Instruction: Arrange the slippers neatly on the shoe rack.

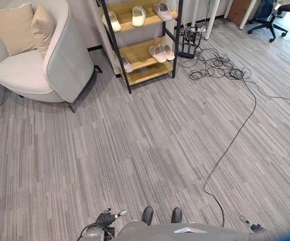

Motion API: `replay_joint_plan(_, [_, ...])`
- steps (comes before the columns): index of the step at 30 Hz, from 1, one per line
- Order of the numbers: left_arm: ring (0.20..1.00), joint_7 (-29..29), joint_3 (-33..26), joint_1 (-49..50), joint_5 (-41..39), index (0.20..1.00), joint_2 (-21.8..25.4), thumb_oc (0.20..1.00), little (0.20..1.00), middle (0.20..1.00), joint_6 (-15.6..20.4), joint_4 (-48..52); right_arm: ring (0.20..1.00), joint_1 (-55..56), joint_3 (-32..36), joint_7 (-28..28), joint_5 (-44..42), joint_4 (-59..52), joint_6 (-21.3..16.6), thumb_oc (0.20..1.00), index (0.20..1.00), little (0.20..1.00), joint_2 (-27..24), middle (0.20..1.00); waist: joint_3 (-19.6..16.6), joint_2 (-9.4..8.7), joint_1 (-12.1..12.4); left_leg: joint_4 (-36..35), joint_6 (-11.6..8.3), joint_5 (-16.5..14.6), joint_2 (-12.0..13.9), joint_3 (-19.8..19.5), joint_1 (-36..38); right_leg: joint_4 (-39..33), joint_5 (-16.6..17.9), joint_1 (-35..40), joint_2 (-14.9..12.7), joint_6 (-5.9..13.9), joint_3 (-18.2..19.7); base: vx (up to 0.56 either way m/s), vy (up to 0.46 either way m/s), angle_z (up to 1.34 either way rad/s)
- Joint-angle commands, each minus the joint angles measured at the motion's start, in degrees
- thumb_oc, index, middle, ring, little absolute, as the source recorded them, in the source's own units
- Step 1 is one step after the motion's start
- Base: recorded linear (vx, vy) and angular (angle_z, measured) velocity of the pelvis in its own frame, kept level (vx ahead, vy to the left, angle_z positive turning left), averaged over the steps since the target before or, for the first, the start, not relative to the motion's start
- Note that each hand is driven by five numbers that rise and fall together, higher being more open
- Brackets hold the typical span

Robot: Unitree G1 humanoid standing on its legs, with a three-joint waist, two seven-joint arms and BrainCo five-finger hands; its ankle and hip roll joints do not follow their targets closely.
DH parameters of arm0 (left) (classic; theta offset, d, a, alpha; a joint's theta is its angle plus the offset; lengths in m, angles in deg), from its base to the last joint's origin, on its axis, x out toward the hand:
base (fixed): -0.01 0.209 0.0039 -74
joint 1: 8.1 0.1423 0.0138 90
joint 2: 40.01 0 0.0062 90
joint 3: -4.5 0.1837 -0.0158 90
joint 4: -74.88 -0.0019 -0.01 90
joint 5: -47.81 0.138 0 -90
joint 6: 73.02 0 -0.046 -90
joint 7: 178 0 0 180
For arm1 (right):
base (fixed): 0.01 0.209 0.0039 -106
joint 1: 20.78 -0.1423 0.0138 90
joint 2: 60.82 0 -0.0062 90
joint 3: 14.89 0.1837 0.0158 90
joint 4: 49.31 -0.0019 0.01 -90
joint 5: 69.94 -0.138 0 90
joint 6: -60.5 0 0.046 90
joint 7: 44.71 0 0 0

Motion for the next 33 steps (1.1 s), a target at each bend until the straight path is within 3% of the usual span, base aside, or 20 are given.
replay_joint_plan(1, [1.000, -0.16, -0.16, -3.69, -0.38, 1.000, -0.40, 1.000, 1.000, 1.000, 0.83, -1.08, 1.000, -0.09, -0.17, -0.25, 0.24, -1.00, -0.90, 1.000, 1.000, 1.000, -3.06, 1.000, 3.05, -0.34, 0.86, 16.98, 0.56, 8.14, 5.37, 1.50, -7.51, 5.74, -4.35, 1.02, -2.76, 2.83, 1.10, 0.08, -0.206, 0.07])
replay_joint_plan(2, [1.000, -0.43, 0.26, -4.05, -0.47, 1.000, -0.27, 1.000, 1.000, 1.000, 0.81, -0.53, 1.000, -1.02, -1.87, -0.37, 1.66, -1.23, -0.47, 1.000, 1.000, 1.000, -3.41, 1.000, 4.08, -1.16, 1.81, 22.34, 2.50, 6.38, 3.39, 2.86, -12.76, 6.13, -4.91, 1.29, -3.28, 2.52, 1.92, 0.12, -0.174, -0.08])
replay_joint_plan(3, [1.000, -0.44, 0.29, -3.84, -0.63, 1.000, -0.54, 1.000, 1.000, 1.000, 0.91, -0.43, 1.000, -1.24, -2.86, -0.57, 3.22, -1.44, -0.27, 1.000, 1.000, 1.000, -3.61, 1.000, 4.16, -1.19, 2.51, 23.14, 2.71, 4.41, 1.70, 3.05, -15.46, 6.05, -5.33, 1.65, -3.62, 2.77, 2.11, 0.28, -0.096, -0.35])
replay_joint_plan(4, [1.000, -0.38, 0.09, -3.18, -0.47, 1.000, -1.00, 1.000, 1.000, 1.000, 0.83, -0.61, 1.000, -1.12, -4.00, -0.57, 5.35, -1.91, -0.05, 1.000, 1.000, 1.000, -3.53, 1.000, 3.90, -1.04, 3.75, 19.59, 2.90, 0.82, -0.96, 3.86, -17.13, 5.64, -6.34, 3.14, -3.91, 3.35, 2.51, 0.32, 0.016, -0.39])
replay_joint_plan(5, [1.000, -0.30, -0.15, -2.58, 0.02, 1.000, -1.29, 1.000, 1.000, 1.000, 0.75, -1.03, 1.000, -1.22, -3.97, -0.52, 5.84, -2.24, 0.03, 1.000, 1.000, 1.000, -3.62, 1.000, 3.60, -0.94, 4.49, 16.68, 3.02, 0.50, -2.26, 4.11, -17.04, 5.37, -6.55, 4.19, -3.91, 3.81, 2.66, 0.27, 0.031, -0.27])
replay_joint_plan(6, [1.000, -0.30, -0.15, -2.58, 0.02, 1.000, -1.29, 1.000, 1.000, 1.000, 0.75, -1.03, 1.000, -1.22, -3.97, -0.52, 5.84, -2.24, 0.03, 1.000, 1.000, 1.000, -3.62, 1.000, 3.60, -0.94, 4.49, 16.68, 3.02, 0.50, -2.26, 4.11, -17.04, 5.37, -6.55, 4.19, -3.91, 3.81, 2.66, 0.33, 0.081, -0.21])
replay_joint_plan(7, [1.000, -0.28, -0.59, -1.41, 1.43, 1.000, -1.60, 1.000, 1.000, 1.000, 0.54, -2.04, 1.000, -2.00, -4.16, -0.38, 6.10, -2.71, 0.05, 1.000, 1.000, 1.000, -3.99, 1.000, 2.44, -0.38, 6.09, 10.66, 3.01, 4.25, -5.10, 5.99, -19.41, 4.63, -7.27, 6.66, -2.57, 4.30, 2.99, 0.39, 0.137, -0.26])
replay_joint_plan(8, [1.000, -0.01, -1.33, -0.95, 1.66, 1.000, -1.57, 1.000, 1.000, 1.000, 0.32, -3.22, 1.000, -2.54, -4.17, -0.12, 6.40, -2.88, 0.10, 1.000, 1.000, 1.000, -4.07, 1.000, 1.98, -0.42, 7.81, 7.93, 2.94, 6.46, -6.26, 6.44, -20.47, 4.96, -8.34, 7.90, -2.00, 4.43, 4.57, 0.50, 0.194, -0.18])
replay_joint_plan(11, [1.000, 0.44, -3.13, 0.39, 2.05, 1.000, -0.40, 1.000, 1.000, 1.000, -0.32, -4.98, 1.000, -2.21, -3.97, 0.34, 7.25, -3.32, 0.11, 1.000, 1.000, 1.000, -3.20, 1.000, 0.64, -1.86, 8.33, 5.73, 5.04, 5.57, -6.62, 4.51, -16.69, 8.55, -9.23, 8.16, -2.68, 5.39, 5.31, 0.39, 0.161, -1.07])
replay_joint_plan(12, [1.000, 0.05, -4.12, 0.13, 2.42, 1.000, 0.68, 1.000, 1.000, 1.000, -0.32, -5.20, 1.000, -1.71, -3.79, 0.77, 7.19, -3.36, 0.32, 1.000, 1.000, 1.000, -2.24, 1.000, 0.21, -2.91, 7.91, 6.16, 6.10, 4.39, -7.12, 3.38, -14.81, 13.59, -7.48, 6.73, -3.70, 7.46, 5.27, 0.48, 0.281, -0.82])
replay_joint_plan(14, [1.000, -0.26, -4.62, -0.40, 2.26, 1.000, 2.02, 1.000, 1.000, 1.000, -0.10, -4.28, 1.000, -0.87, -3.10, 1.67, 6.40, -2.91, 1.15, 1.000, 1.000, 1.000, -0.51, 1.000, 0.19, -3.74, 6.79, 5.66, 8.44, 2.43, -8.13, 2.43, -11.32, 24.47, 2.14, 3.09, -6.13, 11.43, 6.01, 0.37, 0.312, -0.11])
replay_joint_plan(15, [1.000, -0.38, -4.60, -0.81, 2.29, 1.000, 2.41, 1.000, 1.000, 1.000, -0.07, -3.88, 1.000, -0.91, -3.05, 1.78, 6.21, -2.81, 1.33, 1.000, 1.000, 1.000, -0.03, 1.000, 0.36, -3.40, 6.57, 5.56, 9.12, 1.78, -7.87, 2.05, -10.09, 29.73, 5.76, 0.80, -7.14, 12.40, 5.64, 0.26, 0.327, 0.31])
replay_joint_plan(16, [1.000, -1.14, -4.20, -1.13, 2.35, 1.000, 2.85, 1.000, 1.000, 1.000, 0.01, -2.90, 1.000, -0.18, -2.90, 1.68, 5.93, -2.48, 1.53, 1.000, 1.000, 1.000, 0.64, 1.000, 1.12, -1.82, 5.86, 5.19, 10.75, 0.87, -7.23, 0.88, -7.53, 39.09, 13.12, -1.86, -9.80, 13.93, 3.30, 0.26, 0.319, 0.59])
replay_joint_plan(19, [1.000, -1.75, -3.33, -2.96, 2.13, 1.000, 4.07, 1.000, 1.000, 1.000, 0.15, -2.07, 1.000, -0.20, -2.77, 1.44, 5.69, -2.48, 1.54, 1.000, 1.000, 1.000, 1.50, 1.000, 2.07, 0.15, 4.80, 4.07, 11.96, -0.75, -5.72, -1.27, -3.26, 47.71, 12.28, -6.96, -12.60, 12.82, -0.04, 0.29, 0.234, 0.18])
replay_joint_plan(20, [1.000, -1.75, -3.32, -3.65, 1.76, 1.000, 4.50, 1.000, 1.000, 1.000, 0.36, -2.00, 1.000, 0.02, -2.87, 1.38, 5.65, -2.33, 1.36, 1.000, 1.000, 1.000, 1.75, 1.000, 2.35, 0.20, 4.43, 4.06, 11.99, -1.37, -5.44, -1.54, -2.06, 46.14, 11.35, -7.85, -13.64, 12.52, -1.08, 0.39, 0.025, -0.01])
replay_joint_plan(21, [1.000, -1.76, -3.29, -4.28, 1.33, 1.000, 5.05, 1.000, 1.000, 1.000, 0.59, -1.78, 1.000, 0.11, -3.35, 1.29, 5.76, -2.20, 1.36, 1.000, 1.000, 1.000, 1.98, 1.000, 2.88, -0.10, 4.07, 4.15, 11.30, -2.76, -4.69, -1.98, -0.18, 38.75, 6.36, -9.40, -14.28, 10.66, -2.29, 0.38, -0.061, 0.07])
replay_joint_plan(24, [1.000, -2.25, -2.90, -5.52, 1.81, 1.000, 5.13, 1.000, 1.000, 1.000, 1.11, -2.27, 1.000, -0.05, -3.60, 1.50, 5.35, -1.39, 1.68, 1.000, 1.000, 1.000, 1.78, 1.000, 3.09, -0.88, 1.85, 2.93, 9.37, -5.03, -4.49, -5.99, 3.43, 19.07, 4.91, -11.89, -11.12, 10.40, 2.04, 0.44, -0.127, 0.52])
replay_joint_plan(26, [1.000, -2.26, -2.45, -6.32, 2.09, 1.000, 4.71, 1.000, 1.000, 1.000, 1.16, -3.38, 1.000, 0.28, -3.69, 1.71, 5.46, -0.33, 1.95, 1.000, 1.000, 1.000, 1.37, 1.000, 2.77, -0.91, 0.32, 2.62, 8.43, -6.28, -3.93, -7.67, 5.35, 14.52, 5.57, -12.59, -9.35, 11.08, 4.55, 0.37, -0.060, 1.25])
replay_joint_plan(29, [1.000, -1.87, -2.80, -5.17, 2.41, 1.000, 4.28, 1.000, 1.000, 1.000, 0.80, -4.52, 1.000, 0.88, -3.57, 1.15, 5.84, 0.37, 2.07, 1.000, 1.000, 1.000, 1.27, 1.000, 1.30, -2.06, 0.94, 3.01, 7.23, -6.38, -3.32, -9.15, 5.54, 11.66, 4.03, -9.71, -7.52, 9.91, 4.48, 0.24, -0.114, 0.70])
replay_joint_plan(33, [1.000, -1.38, -3.52, -3.60, 2.63, 1.000, 3.80, 1.000, 1.000, 1.000, 0.44, -5.72, 1.000, 0.10, -4.57, 0.72, 5.90, -1.52, 0.88, 1.000, 1.000, 1.000, 0.28, 1.000, -1.43, -3.55, 2.52, 1.50, 3.39, -4.06, 1.58, -12.11, 6.29, 9.08, 0.12, -6.85, -3.78, 7.11, 1.01, 0.24, -0.250, 0.37])
